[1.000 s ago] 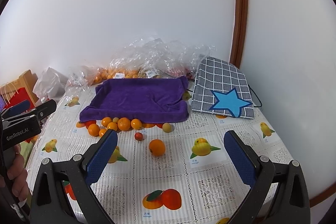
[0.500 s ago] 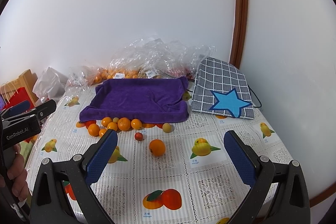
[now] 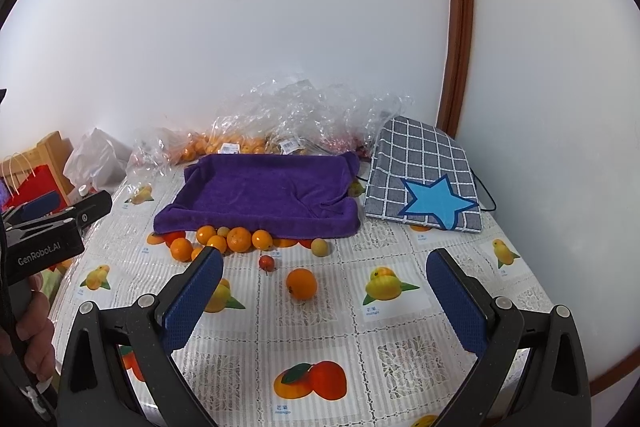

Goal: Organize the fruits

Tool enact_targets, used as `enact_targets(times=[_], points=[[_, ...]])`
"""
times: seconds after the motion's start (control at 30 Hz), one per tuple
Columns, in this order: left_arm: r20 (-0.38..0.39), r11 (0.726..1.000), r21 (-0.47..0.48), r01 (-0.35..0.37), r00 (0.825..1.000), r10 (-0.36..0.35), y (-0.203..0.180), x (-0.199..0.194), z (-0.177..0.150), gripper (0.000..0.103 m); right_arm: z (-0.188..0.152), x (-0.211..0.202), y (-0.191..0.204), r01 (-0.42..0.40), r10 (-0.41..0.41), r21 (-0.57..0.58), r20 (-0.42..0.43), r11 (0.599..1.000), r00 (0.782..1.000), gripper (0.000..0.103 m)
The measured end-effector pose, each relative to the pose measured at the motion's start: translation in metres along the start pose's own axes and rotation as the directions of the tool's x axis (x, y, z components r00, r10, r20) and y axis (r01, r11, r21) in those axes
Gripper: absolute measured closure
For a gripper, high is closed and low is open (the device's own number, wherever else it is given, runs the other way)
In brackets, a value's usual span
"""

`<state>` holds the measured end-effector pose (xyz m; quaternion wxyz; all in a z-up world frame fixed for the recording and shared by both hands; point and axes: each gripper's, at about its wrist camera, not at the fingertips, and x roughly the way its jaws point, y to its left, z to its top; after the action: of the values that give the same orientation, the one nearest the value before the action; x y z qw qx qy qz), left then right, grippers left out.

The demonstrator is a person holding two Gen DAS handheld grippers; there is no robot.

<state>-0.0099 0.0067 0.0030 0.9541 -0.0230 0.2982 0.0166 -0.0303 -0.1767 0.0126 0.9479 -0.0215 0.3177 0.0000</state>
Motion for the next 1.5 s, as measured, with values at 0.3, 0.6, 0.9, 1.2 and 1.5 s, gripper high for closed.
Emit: enact_targets(times=[0.3, 0.6, 0.9, 1.2, 1.5], points=[[-0.003, 1.0, -0.016, 0.003, 1.0, -0.003, 0.003, 0.009, -0.004, 0.001, -0.002, 0.003, 0.003, 0.0, 0.0, 0.006, 0.004, 1.0, 1.0, 0.002], [0.023, 0.999, -0.032, -0.019, 1.0, 0.02, 0.019, 0.02, -0.01, 0.005, -0.013, 0.023, 0.002, 0.024, -0.024, -0.005, -0.018, 1.0, 1.0, 0.002], [-0.001, 0.999, -0.038, -0.014, 1.0, 0.014, 0.03, 0.046, -0.019, 0.006, -0.039, 0.07, -0.003, -0.051, 0.049, -0.015, -0.085, 0.999, 0.995, 0.004], [-0.093, 0.999, -0.043, 0.007, 0.996, -0.011, 0.042, 0.096, -0.041, 0.015, -0.071, 0.15, 0.005, -0.102, 0.103, 0.017, -0.215, 0.995, 0.971, 0.028], [-0.197, 0.996, -0.068, 0.053, 0.978, -0.065, 0.056, 0.148, -0.066, 0.033, -0.08, 0.199, 0.019, -0.146, 0.153, 0.046, -0.264, 0.988, 0.952, 0.043]])
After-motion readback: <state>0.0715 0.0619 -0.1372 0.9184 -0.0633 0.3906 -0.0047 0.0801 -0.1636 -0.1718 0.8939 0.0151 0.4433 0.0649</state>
